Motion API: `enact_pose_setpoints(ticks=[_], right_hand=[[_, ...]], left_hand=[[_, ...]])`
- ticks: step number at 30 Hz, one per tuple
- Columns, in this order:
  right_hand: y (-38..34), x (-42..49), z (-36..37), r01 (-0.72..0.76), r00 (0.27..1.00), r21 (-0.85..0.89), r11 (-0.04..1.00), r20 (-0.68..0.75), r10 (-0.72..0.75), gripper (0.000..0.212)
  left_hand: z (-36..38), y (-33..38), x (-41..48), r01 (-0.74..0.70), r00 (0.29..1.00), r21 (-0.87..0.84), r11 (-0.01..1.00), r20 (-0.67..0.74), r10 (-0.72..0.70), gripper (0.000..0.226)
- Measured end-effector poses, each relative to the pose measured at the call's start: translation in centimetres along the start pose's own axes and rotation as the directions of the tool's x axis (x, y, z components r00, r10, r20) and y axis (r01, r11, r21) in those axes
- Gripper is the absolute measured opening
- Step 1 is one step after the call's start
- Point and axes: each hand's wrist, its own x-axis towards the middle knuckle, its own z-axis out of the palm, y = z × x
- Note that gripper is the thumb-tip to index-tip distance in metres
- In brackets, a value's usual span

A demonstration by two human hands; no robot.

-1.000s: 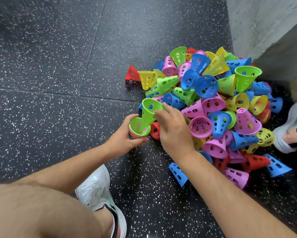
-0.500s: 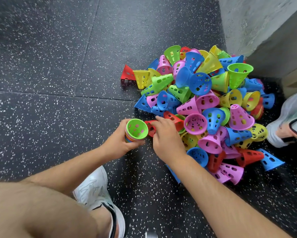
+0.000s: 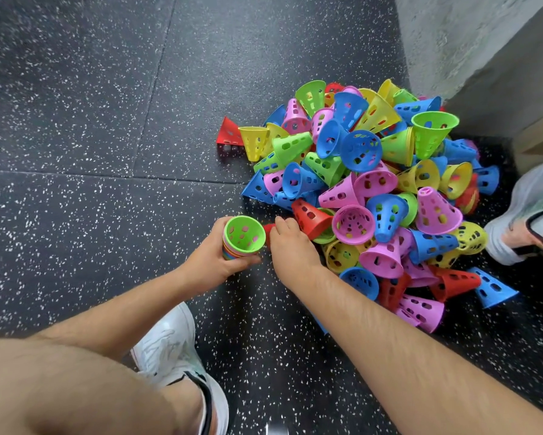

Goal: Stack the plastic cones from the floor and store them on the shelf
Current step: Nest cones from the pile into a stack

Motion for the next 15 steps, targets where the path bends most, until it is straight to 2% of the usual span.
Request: enact_pose_setpoints(ticks=[6, 11, 15], right_hand=[[0.4, -1.3, -2.1, -0.027, 0.972, 0.23, 0.973, -0.22, 0.079, 0.052], [1.2, -2.2, -2.9, 0.038, 0.854, 0.432, 0.901, -0.482, 0.195, 0.048], [1.2, -3.2, -3.8, 0.151, 0.765, 0.583, 0.798, -0.58, 0.28, 0.044]], left_hand=[[-0.1, -0.1, -0.3, -0.016, 1.0, 0.012, 1.0, -0.018, 0.016, 0.071], [-0.3, 0.1, -0.3, -0.003, 1.0, -0.008, 1.0, -0.018, 0.003, 0.079], [-0.2, 0.3, -0.5, -0.005, 1.0, 0.023, 1.0, 0.006, 0.005, 0.076]])
